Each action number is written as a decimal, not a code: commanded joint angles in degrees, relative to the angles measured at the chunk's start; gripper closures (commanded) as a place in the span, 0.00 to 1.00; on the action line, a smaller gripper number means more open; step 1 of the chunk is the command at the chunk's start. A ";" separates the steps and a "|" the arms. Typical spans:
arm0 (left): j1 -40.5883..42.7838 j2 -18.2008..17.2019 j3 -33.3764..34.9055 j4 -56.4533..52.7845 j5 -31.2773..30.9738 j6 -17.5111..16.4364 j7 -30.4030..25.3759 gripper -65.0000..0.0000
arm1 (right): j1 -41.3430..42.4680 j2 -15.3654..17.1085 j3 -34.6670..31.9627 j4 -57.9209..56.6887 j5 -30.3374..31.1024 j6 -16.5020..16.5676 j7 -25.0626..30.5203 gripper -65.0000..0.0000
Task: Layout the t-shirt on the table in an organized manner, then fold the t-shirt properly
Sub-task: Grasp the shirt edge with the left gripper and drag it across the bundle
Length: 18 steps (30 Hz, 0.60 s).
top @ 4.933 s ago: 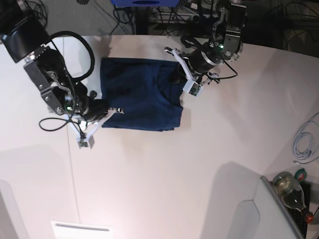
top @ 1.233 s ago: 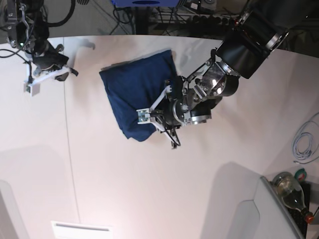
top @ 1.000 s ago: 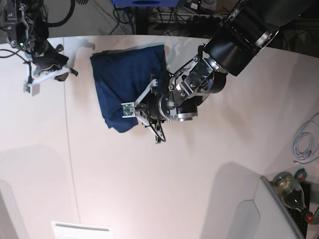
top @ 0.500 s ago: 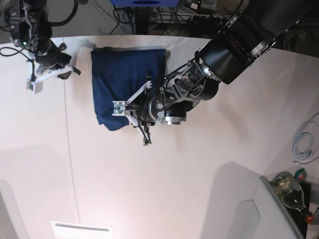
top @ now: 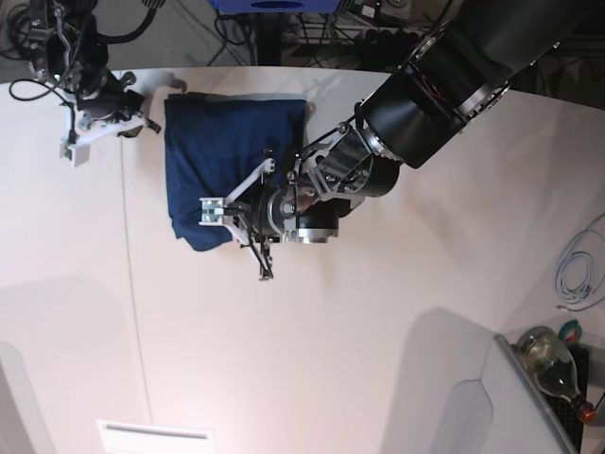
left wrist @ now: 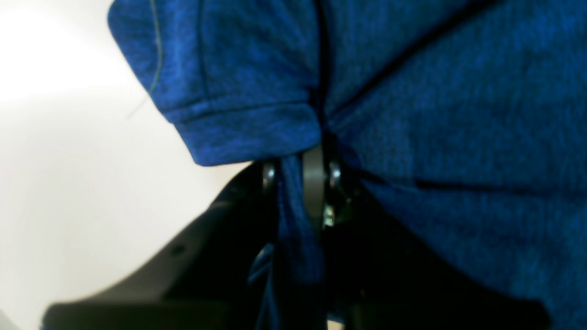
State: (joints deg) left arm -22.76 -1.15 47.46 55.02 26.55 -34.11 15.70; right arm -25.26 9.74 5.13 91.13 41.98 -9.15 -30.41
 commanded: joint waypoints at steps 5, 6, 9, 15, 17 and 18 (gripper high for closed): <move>-3.83 0.14 4.98 0.49 0.05 -0.13 0.52 1.00 | 0.24 0.33 0.02 0.78 0.27 0.05 0.74 0.99; -4.27 0.14 5.59 0.49 0.05 -0.13 0.60 0.99 | 0.24 0.33 0.02 0.78 0.27 0.05 0.74 0.99; -4.71 0.14 6.12 0.49 0.05 -0.13 0.69 0.76 | 0.24 0.33 0.37 0.78 0.27 0.05 0.74 0.99; -5.50 0.14 6.21 2.25 0.05 -0.22 0.78 0.43 | 0.24 0.42 0.46 0.78 0.27 0.05 0.66 0.99; -5.76 -0.04 6.30 3.48 0.05 -0.31 0.78 0.39 | 0.24 0.42 0.46 0.78 0.27 0.05 0.66 0.99; -5.94 -0.04 6.21 4.18 0.05 -0.31 0.78 0.39 | 0.24 0.42 0.46 0.78 0.27 0.05 0.57 0.99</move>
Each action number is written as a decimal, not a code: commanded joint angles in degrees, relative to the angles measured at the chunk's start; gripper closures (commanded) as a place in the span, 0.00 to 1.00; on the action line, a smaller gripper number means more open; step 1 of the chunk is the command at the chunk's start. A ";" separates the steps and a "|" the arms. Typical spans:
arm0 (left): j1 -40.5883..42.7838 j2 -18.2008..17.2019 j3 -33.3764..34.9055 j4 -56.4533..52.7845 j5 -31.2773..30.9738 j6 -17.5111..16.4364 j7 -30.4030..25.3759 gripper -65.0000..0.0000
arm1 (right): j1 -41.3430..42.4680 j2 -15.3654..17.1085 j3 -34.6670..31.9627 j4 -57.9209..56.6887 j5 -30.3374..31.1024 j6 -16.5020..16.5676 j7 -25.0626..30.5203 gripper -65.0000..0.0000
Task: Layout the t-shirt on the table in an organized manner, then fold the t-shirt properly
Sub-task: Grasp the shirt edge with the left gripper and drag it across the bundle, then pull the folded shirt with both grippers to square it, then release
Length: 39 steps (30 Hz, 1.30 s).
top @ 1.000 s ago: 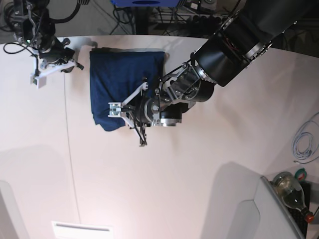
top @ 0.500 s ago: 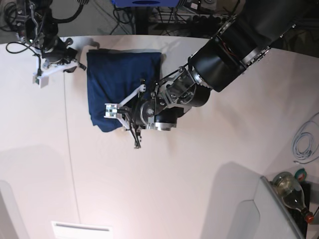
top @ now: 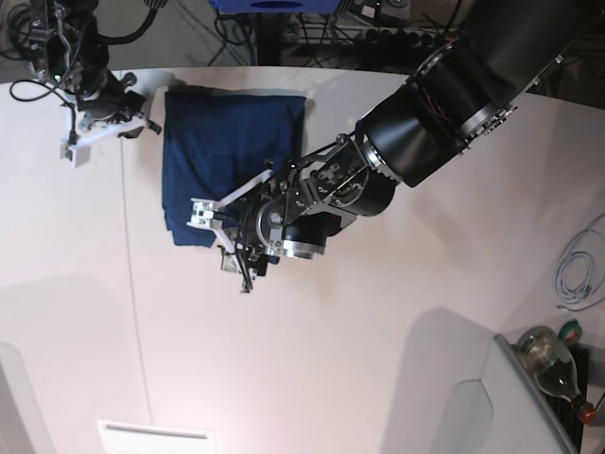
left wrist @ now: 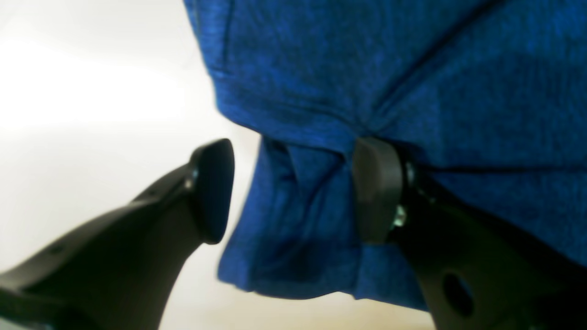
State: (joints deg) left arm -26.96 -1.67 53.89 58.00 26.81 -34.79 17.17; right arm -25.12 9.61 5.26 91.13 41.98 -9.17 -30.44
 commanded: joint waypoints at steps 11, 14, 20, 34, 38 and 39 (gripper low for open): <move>-1.48 -4.79 -0.13 15.89 -0.57 0.28 7.23 0.39 | -0.06 0.55 -0.03 0.87 0.27 0.07 0.41 0.99; -0.69 -7.34 -0.39 20.46 -0.83 0.28 9.69 0.39 | -0.15 0.55 -0.11 1.13 0.27 0.07 0.41 0.99; 11.18 -9.01 -9.27 36.55 -2.15 0.28 16.90 0.67 | -4.37 0.37 -0.20 8.78 -5.01 0.07 0.41 0.99; 31.05 -10.06 -20.97 33.83 -11.12 0.72 9.60 1.00 | -2.79 -0.95 -15.06 13.53 -20.83 0.07 0.41 0.99; 31.93 -10.06 -20.97 28.64 -10.85 0.72 8.28 1.00 | -0.68 -0.95 -16.11 6.41 -20.83 0.07 0.77 0.99; 32.10 -10.06 -20.97 27.85 -10.85 0.72 8.28 1.00 | -0.59 -0.95 -16.11 5.18 -20.83 0.07 0.85 0.99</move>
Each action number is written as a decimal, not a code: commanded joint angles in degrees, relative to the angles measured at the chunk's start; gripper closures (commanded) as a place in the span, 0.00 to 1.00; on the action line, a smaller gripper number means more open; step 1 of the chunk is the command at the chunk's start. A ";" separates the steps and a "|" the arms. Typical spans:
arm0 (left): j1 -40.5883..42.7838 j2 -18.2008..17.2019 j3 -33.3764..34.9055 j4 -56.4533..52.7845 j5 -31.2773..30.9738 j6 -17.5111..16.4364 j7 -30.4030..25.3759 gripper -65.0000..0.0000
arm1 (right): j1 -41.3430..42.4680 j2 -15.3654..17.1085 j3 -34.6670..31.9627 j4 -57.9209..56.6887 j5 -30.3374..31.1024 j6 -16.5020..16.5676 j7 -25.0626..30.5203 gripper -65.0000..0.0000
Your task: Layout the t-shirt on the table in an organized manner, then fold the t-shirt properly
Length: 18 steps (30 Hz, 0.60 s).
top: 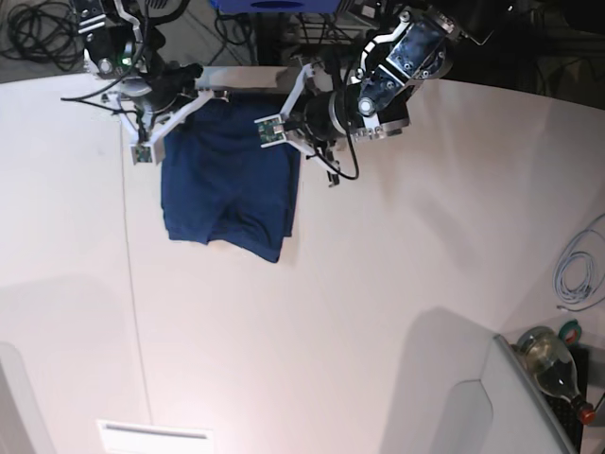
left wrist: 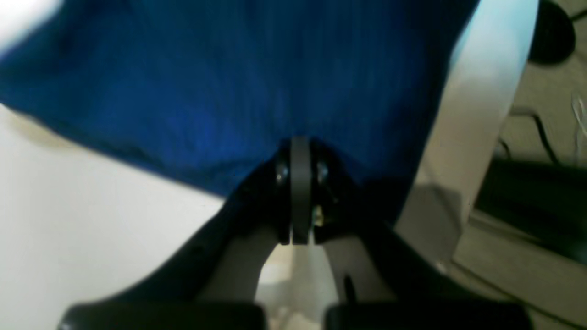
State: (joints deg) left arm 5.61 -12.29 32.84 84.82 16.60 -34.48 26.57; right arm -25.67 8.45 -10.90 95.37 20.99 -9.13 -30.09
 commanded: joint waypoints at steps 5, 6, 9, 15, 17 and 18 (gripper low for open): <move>-0.38 -0.15 0.08 0.94 -1.17 0.41 -1.12 1.00 | -0.04 0.21 0.39 -0.30 0.15 0.03 0.50 0.99; -0.38 -0.32 0.08 1.82 -1.17 0.41 -1.03 1.00 | -0.13 0.21 0.39 0.06 0.15 0.03 0.50 0.99; 1.21 -0.41 -2.11 6.39 -1.17 0.41 -0.76 1.00 | -1.63 0.30 0.39 3.84 0.15 0.03 0.50 0.99; 9.03 -0.85 -16.44 18.61 -1.17 0.06 -1.12 1.00 | -9.45 1.53 5.66 17.29 -0.11 0.03 0.15 0.99; 12.90 -3.13 -19.61 20.99 -1.26 0.06 -1.20 1.00 | -14.20 1.53 9.45 19.40 -0.11 0.03 0.42 0.99; 14.48 -4.36 -20.31 21.51 -1.70 0.06 -1.29 1.00 | -16.39 1.62 11.03 19.75 -0.11 0.03 0.42 0.99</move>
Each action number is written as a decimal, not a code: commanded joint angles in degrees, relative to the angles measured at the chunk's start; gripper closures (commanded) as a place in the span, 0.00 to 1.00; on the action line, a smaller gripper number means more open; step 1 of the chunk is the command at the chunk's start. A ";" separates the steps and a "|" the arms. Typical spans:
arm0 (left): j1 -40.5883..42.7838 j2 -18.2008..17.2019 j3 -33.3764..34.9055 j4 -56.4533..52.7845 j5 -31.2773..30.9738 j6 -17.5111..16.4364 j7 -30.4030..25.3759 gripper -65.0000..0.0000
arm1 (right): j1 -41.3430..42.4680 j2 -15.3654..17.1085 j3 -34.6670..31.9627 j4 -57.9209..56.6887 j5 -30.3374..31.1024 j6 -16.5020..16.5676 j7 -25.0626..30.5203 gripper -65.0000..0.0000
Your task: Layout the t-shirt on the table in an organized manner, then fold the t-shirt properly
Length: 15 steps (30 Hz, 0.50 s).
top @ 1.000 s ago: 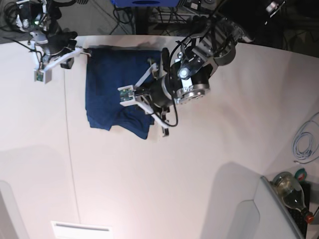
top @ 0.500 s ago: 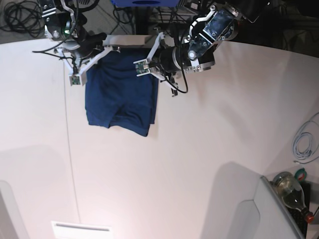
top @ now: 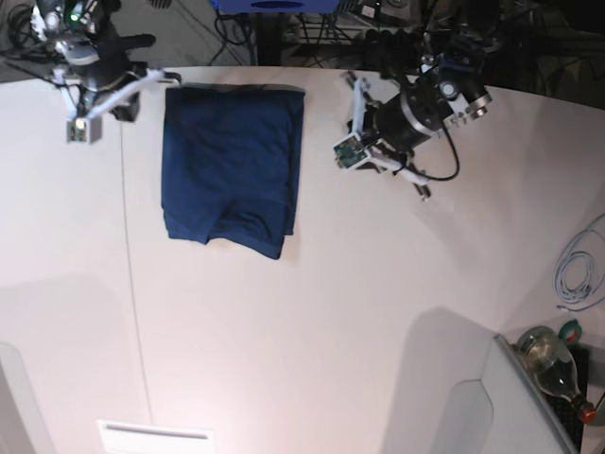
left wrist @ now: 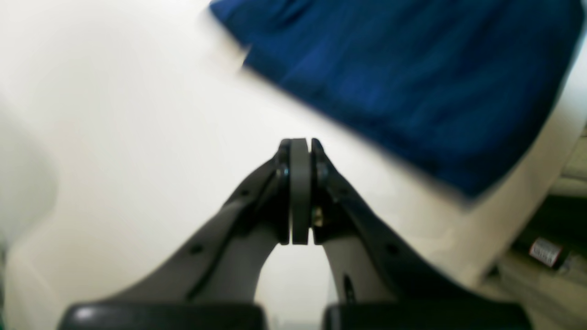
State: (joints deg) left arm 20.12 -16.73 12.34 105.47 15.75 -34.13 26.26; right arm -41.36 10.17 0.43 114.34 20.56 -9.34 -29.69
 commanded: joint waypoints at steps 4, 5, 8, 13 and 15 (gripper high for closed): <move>7.88 -7.14 -0.51 1.39 -8.85 -0.11 -0.99 1.00 | -9.93 -0.11 2.87 0.42 0.32 0.51 0.02 0.99; 9.73 -8.10 -0.51 1.39 -11.13 -0.02 -0.99 1.00 | -11.95 -0.11 2.69 0.42 0.32 0.51 0.11 0.99; 14.47 -9.33 -0.07 0.95 -15.00 -0.02 -0.99 1.00 | -15.73 -0.64 0.94 -0.37 0.32 0.51 0.11 0.99; 17.46 -7.58 1.33 -6.44 -15.00 0.06 -0.99 1.00 | -11.43 -1.87 -8.56 -13.47 0.32 0.51 0.11 0.99; 16.41 -7.22 2.65 -11.54 -15.00 0.06 -1.69 1.00 | -7.38 -1.87 -12.25 -20.50 0.32 0.51 0.11 0.99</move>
State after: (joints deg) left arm 36.27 -23.55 15.11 92.75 1.37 -34.33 25.76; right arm -47.75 7.84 -12.23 92.68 20.86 -8.58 -30.24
